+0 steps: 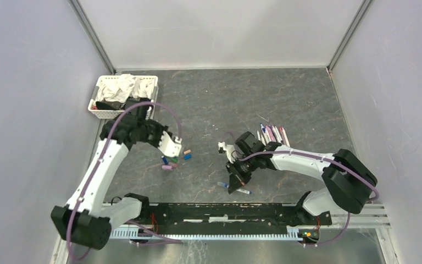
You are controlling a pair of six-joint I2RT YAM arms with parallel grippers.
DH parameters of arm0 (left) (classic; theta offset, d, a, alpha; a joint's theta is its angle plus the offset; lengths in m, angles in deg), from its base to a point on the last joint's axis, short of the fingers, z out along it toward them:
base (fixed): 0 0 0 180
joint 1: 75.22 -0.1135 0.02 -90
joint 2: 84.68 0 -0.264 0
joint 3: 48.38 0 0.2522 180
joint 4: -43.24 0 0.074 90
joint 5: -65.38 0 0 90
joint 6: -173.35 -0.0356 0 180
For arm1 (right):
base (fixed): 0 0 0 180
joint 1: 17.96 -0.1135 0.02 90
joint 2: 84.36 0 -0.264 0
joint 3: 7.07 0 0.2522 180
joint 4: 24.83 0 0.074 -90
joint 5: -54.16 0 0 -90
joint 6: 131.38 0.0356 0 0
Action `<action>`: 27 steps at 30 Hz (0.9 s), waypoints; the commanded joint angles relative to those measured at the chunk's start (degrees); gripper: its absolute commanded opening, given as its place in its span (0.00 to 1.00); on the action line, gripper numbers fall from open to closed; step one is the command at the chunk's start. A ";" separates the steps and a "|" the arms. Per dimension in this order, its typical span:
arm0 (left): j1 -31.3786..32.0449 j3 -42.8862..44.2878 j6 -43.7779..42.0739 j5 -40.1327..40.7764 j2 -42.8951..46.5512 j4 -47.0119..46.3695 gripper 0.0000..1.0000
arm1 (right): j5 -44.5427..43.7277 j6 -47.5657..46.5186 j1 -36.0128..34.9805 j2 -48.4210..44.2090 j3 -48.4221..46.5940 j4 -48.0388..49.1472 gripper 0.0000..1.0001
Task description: Open the pen caps
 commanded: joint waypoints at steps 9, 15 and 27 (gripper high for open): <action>18.40 -3.61 13.86 -3.28 7.15 3.88 0.32 | 10.95 7.98 -0.11 6.94 -15.50 10.77 0.00; 23.34 -5.80 16.26 -6.84 9.91 3.88 0.53 | 14.20 14.16 -0.24 9.89 -20.04 18.05 0.00; 31.72 -6.34 25.99 -5.40 8.08 -2.06 0.41 | 17.61 19.54 -0.75 12.11 -21.51 26.05 0.00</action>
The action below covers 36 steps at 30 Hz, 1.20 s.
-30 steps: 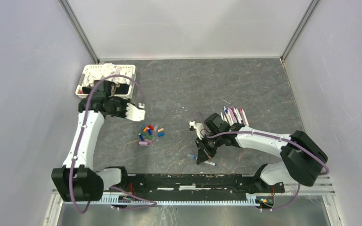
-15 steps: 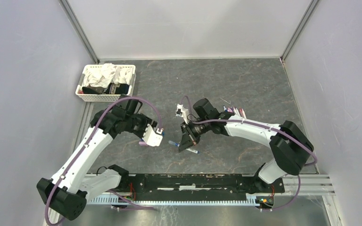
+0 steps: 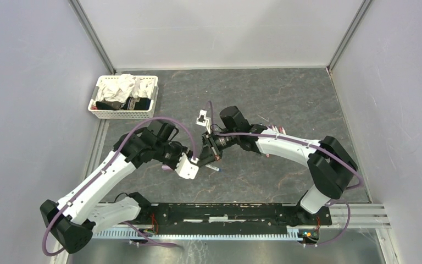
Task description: Open the pen caps
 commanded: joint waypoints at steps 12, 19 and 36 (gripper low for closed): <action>5.55 -2.58 0.87 2.00 2.84 -5.63 0.34 | 4.75 7.32 -0.54 2.32 -1.73 10.22 0.00; 6.44 -3.76 -1.78 3.02 4.30 -6.29 0.03 | 5.42 9.78 -0.58 3.10 -1.61 12.32 0.00; 6.82 -3.99 -2.41 5.83 4.35 -7.88 0.02 | 9.04 17.60 -2.47 4.61 -0.73 19.25 0.25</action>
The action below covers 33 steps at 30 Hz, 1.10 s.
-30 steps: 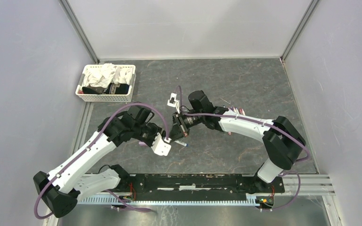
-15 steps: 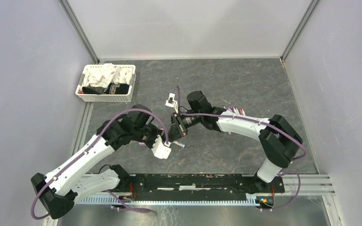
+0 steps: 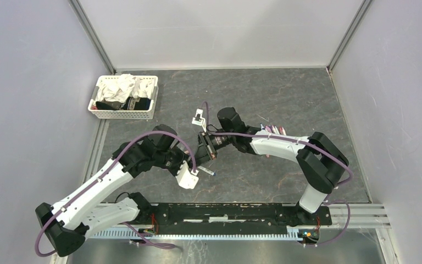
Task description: Open the pen caps
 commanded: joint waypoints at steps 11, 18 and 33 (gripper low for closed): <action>0.32 0.43 -2.69 3.66 -0.22 -1.77 0.02 | 3.83 -1.12 -1.71 -2.19 -1.92 -0.97 0.15; 0.40 -0.05 -4.10 6.41 -0.03 -0.77 0.02 | 3.22 -6.30 -1.69 -3.69 -3.40 -9.14 0.16; 1.38 1.09 -4.76 6.98 -1.61 -0.12 0.32 | 1.70 -2.89 -1.83 -1.70 -4.55 -10.12 0.00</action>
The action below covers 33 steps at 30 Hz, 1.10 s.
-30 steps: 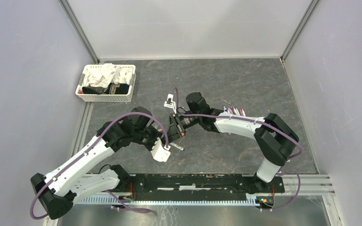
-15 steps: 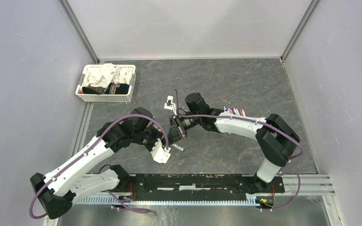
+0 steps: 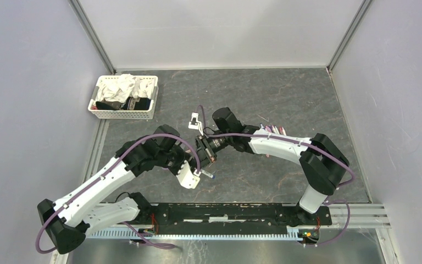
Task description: Open the pen caps
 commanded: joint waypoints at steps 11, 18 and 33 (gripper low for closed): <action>1.65 1.35 -0.21 -1.41 -1.45 -1.07 0.02 | -2.46 7.81 -0.78 1.48 -1.53 5.21 0.35; 1.96 1.22 -0.54 -1.36 -2.01 -0.70 0.02 | -2.80 8.91 -0.63 0.13 1.44 9.01 0.00; 2.04 2.22 2.39 -0.25 -2.40 -0.33 0.38 | -1.36 2.27 -0.54 -3.60 4.08 4.77 0.00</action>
